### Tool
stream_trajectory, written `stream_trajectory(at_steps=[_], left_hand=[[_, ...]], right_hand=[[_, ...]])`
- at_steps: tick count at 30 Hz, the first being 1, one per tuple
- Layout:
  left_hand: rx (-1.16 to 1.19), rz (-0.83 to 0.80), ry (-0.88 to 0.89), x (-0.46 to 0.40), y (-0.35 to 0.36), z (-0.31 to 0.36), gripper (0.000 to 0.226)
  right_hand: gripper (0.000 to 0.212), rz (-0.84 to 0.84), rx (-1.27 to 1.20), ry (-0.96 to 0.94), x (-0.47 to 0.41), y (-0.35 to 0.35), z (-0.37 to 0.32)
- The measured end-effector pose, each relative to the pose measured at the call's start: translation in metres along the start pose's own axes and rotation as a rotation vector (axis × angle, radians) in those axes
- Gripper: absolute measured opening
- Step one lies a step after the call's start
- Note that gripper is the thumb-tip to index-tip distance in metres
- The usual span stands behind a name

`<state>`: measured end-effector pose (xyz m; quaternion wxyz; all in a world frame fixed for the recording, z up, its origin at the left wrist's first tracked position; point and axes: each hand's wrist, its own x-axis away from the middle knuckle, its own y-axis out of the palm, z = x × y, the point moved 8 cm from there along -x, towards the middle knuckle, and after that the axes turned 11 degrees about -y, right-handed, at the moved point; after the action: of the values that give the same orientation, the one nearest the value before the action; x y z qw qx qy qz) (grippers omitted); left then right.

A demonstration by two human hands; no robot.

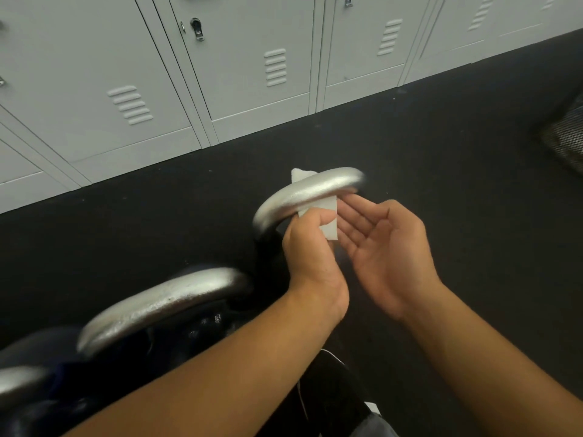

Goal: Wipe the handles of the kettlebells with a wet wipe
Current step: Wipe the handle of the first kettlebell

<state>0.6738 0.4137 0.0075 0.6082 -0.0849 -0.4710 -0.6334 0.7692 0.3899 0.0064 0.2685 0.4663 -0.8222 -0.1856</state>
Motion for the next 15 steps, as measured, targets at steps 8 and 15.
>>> stream_trajectory(at_steps=[8, 15], left_hand=[[0.270, -0.043, 0.019, -0.001, -0.010, 0.005, 0.046], [0.191, -0.136, -0.017, -0.012, 0.006, 0.004, 0.057]], right_hand=[[0.034, 0.208, 0.388, -0.306, 0.002, -0.029, -0.014], [0.032, 0.042, 0.584, -0.353, -0.010, -0.009, -0.023]])
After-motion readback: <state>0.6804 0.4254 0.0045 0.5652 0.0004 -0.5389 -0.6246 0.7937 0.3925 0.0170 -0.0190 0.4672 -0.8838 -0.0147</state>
